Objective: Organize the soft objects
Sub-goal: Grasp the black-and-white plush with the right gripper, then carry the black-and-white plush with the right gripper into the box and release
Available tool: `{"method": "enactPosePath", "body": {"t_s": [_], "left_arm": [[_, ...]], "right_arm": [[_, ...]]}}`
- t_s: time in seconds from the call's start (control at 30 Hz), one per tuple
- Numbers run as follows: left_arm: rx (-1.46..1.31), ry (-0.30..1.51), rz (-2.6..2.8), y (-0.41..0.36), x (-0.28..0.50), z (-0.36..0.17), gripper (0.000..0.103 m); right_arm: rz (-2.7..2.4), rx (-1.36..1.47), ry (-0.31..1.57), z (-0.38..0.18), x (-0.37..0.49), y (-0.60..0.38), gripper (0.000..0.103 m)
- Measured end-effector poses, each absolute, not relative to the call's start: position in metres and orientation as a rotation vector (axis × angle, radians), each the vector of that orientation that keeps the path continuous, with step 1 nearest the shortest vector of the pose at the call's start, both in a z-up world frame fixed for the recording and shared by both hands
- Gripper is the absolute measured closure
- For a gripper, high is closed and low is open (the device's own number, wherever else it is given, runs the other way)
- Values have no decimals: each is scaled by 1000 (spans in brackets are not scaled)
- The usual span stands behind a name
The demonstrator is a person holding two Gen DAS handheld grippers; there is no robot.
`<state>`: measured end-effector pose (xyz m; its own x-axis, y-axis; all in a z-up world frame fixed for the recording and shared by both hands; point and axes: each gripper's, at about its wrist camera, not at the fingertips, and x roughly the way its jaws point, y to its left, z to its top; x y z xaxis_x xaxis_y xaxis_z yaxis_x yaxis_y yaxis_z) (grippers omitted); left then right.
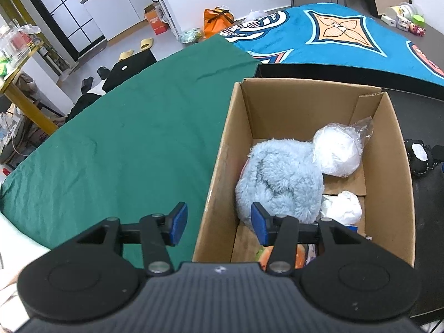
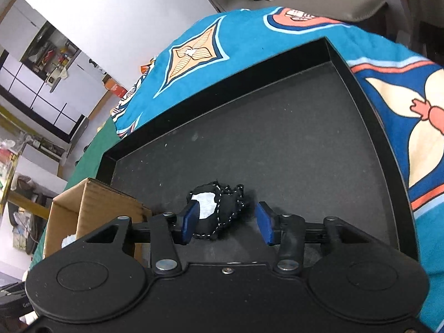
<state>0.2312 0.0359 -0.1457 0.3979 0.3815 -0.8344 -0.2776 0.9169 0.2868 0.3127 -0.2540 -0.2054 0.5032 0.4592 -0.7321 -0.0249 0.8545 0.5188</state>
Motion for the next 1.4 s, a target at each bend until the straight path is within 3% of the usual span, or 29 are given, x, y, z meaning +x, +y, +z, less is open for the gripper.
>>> {"method": "enactPosePath", "body": {"t_s": [0.17, 0.23, 0.4, 0.63, 1.4], "left_arm": [[118, 1089, 419, 33, 234, -147, 54], [114, 1089, 417, 34, 233, -147, 54], [110, 1093, 416, 37, 229, -146, 54], [91, 1087, 403, 41, 215, -142, 54], [29, 1032, 356, 54, 188, -130, 53]], "right_arm": [[304, 493, 1021, -213, 317, -252, 74], [298, 490, 1014, -214, 316, -253, 89], [287, 465, 1019, -212, 313, -253, 96], [320, 447, 973, -190, 301, -249, 101], [369, 355, 866, -129, 247, -235, 101]]}}
